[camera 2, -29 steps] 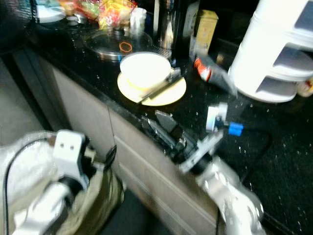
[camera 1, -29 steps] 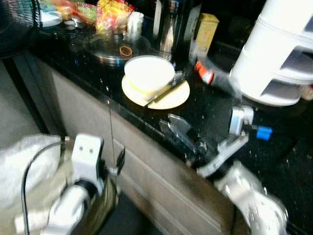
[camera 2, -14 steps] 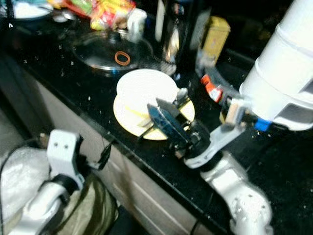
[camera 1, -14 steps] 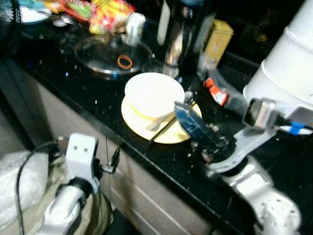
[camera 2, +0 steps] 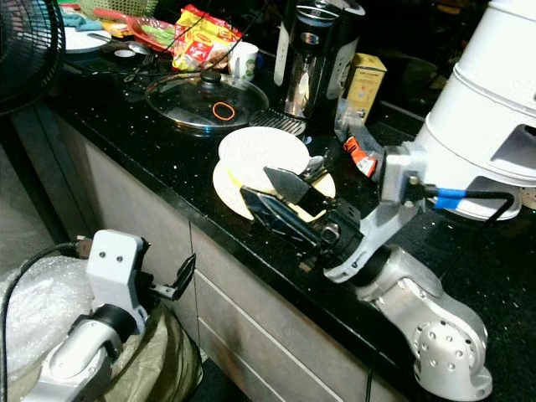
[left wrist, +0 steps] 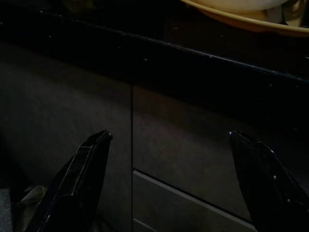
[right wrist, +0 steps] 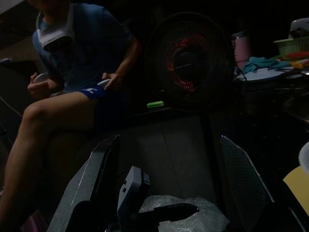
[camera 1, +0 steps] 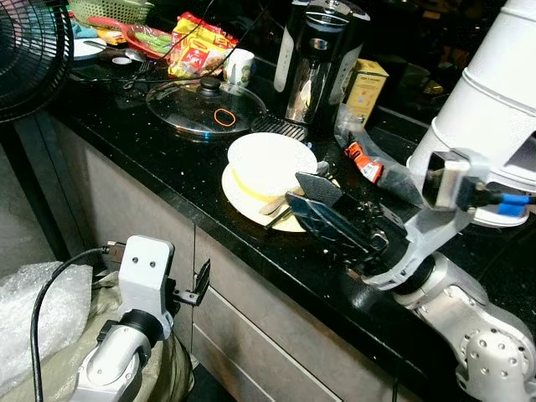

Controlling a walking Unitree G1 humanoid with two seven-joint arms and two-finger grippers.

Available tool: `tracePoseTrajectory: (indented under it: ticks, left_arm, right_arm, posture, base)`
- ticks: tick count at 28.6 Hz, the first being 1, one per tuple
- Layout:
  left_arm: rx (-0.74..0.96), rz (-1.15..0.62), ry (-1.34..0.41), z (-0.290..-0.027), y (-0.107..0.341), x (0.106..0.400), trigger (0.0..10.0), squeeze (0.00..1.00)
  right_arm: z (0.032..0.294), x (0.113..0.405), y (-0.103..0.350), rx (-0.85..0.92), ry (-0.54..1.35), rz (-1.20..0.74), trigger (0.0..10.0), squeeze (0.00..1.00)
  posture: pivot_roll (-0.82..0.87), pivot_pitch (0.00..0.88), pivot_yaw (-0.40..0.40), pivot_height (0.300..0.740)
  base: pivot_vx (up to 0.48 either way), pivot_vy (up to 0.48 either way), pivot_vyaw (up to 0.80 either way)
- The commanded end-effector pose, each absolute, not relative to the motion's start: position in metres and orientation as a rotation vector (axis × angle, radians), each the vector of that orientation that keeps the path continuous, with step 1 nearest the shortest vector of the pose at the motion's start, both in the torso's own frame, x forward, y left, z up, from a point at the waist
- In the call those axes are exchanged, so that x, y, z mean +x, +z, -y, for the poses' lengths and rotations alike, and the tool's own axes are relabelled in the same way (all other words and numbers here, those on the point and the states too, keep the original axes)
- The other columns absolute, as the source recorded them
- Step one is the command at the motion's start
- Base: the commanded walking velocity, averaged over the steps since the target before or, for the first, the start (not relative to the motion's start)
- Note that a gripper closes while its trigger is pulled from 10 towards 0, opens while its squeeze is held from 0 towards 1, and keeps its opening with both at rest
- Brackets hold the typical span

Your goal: Kitchen organization

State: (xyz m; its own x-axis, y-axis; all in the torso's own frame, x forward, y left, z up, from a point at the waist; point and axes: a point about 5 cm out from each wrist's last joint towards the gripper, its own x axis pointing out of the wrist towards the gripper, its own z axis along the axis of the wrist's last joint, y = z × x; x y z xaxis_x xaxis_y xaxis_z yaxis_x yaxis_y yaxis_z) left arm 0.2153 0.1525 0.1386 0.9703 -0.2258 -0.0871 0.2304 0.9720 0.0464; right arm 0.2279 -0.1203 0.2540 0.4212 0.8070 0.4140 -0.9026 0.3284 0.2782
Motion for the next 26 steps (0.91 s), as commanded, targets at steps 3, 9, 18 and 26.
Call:
tracePoseTrajectory:
  ticks: [3,9,18,26]
  left_arm:
    - [0.066,-0.087,-0.229,-0.151,0.136,0.214,10.0,0.0]
    - [0.068,-0.088,-0.231,-0.151,0.135,0.214,10.0,0.0]
    - [0.075,-0.087,-0.225,-0.15,0.135,0.215,10.0,0.0]
    - [0.078,-0.086,-0.222,-0.15,0.135,0.216,10.0,0.0]
  right_arm:
    - [0.121,0.235,0.249,0.473,1.064,0.185,10.0,0.0]
    - [0.122,0.27,0.255,0.377,0.813,0.152,10.0,0.0]
    - [0.095,0.285,0.279,0.079,0.825,0.164,10.0,0.0]
    - [0.053,0.282,0.277,-0.259,0.975,0.167,10.0,0.0]
  posture:
    - [0.15,0.033,-0.161,0.74]
    - [0.16,0.025,-0.163,0.74]
    - [0.16,0.023,-0.166,0.74]
    - [0.16,0.023,-0.168,0.74]
  base:
    - [0.0,0.0,0.0]
    - [0.0,0.0,0.0]
    - [0.0,0.0,0.0]
    - [0.0,0.0,0.0]
